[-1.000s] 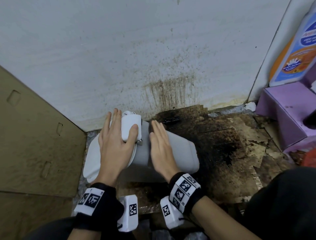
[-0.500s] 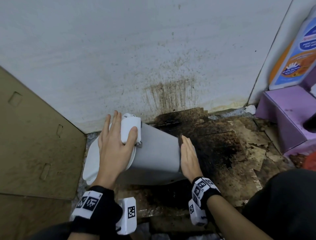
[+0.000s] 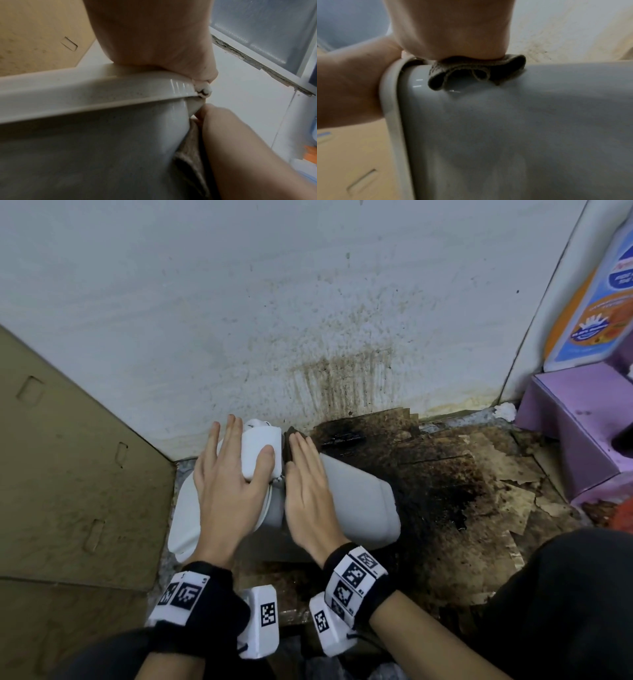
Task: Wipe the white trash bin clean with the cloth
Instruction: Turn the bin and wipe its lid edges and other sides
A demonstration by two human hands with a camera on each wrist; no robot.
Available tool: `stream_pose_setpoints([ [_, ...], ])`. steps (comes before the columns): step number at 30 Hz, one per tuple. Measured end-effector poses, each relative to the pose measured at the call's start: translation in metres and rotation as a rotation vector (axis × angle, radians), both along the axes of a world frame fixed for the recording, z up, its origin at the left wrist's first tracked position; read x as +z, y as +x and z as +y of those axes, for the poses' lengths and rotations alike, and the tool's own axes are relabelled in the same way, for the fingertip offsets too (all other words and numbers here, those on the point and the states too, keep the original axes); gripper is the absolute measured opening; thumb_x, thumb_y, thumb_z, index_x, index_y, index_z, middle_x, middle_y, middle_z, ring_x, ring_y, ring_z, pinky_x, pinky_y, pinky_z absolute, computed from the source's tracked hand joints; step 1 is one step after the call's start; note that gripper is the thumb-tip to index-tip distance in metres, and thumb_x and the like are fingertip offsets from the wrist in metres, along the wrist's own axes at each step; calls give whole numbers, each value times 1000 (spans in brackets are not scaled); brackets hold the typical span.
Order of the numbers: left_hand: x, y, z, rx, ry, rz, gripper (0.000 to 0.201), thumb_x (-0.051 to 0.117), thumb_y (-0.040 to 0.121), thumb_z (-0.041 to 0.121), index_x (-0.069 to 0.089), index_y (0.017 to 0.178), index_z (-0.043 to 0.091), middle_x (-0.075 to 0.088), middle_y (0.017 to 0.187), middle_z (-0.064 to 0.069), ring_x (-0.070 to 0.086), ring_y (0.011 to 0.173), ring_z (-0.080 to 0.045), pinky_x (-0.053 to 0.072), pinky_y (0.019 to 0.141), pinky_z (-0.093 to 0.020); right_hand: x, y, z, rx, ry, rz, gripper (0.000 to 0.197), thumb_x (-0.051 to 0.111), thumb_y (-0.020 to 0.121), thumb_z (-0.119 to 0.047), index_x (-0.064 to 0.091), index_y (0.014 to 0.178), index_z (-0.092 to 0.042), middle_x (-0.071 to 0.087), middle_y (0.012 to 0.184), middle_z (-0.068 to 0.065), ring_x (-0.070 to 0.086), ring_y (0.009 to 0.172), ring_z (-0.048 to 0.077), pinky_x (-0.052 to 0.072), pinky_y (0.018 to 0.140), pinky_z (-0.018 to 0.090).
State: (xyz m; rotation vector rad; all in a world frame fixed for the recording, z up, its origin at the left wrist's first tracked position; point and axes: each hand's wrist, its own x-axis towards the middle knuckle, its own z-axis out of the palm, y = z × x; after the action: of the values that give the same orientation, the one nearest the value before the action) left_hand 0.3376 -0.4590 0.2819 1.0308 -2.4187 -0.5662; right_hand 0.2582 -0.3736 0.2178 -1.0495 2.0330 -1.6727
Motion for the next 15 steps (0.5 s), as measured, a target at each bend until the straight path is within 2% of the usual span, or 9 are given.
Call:
stream_pose_setpoints([
  [3, 0, 2, -2, -13, 12, -1, 85, 24, 94, 71, 28, 165, 24, 22, 173, 11, 6, 160, -6, 8, 128, -42, -8, -8, 10, 26, -17, 113, 57, 22, 107, -29, 26, 161, -12, 22, 169, -2, 10, 156, 3, 10, 127, 26],
  [6, 1, 3, -4, -17, 29, -1, 85, 24, 93, 72, 28, 165, 26, 21, 173, 12, 4, 160, -5, 9, 128, -42, -32, -26, 23, 37, 38, 122, 52, 25, 110, -24, 26, 161, -17, 22, 169, -6, 11, 156, 1, 10, 127, 24],
  [9, 0, 4, -4, -16, 40, 4, 85, 24, 93, 72, 28, 165, 26, 20, 173, 13, 4, 160, -4, 10, 127, -43, -75, -49, 49, -52, 155, 13, 51, 24, 111, -25, 26, 161, -20, 20, 168, -12, 10, 155, 0, 7, 127, 22],
  [12, 0, 4, -1, -28, 40, 5, 84, 25, 94, 71, 27, 165, 27, 19, 173, 13, 4, 160, -4, 9, 127, -42, -111, -71, 69, -157, 275, -124, 49, 23, 112, -25, 28, 160, -19, 22, 168, -7, 12, 156, 6, 5, 127, 22],
  [15, 0, 1, -1, -28, 32, 10, 83, 26, 95, 70, 28, 165, 25, 21, 173, 11, 6, 160, -6, 10, 127, -43, -114, -75, 69, -193, 299, -209, 48, 25, 112, -25, 32, 159, -19, 25, 168, -5, 13, 155, 5, 6, 127, 26],
])
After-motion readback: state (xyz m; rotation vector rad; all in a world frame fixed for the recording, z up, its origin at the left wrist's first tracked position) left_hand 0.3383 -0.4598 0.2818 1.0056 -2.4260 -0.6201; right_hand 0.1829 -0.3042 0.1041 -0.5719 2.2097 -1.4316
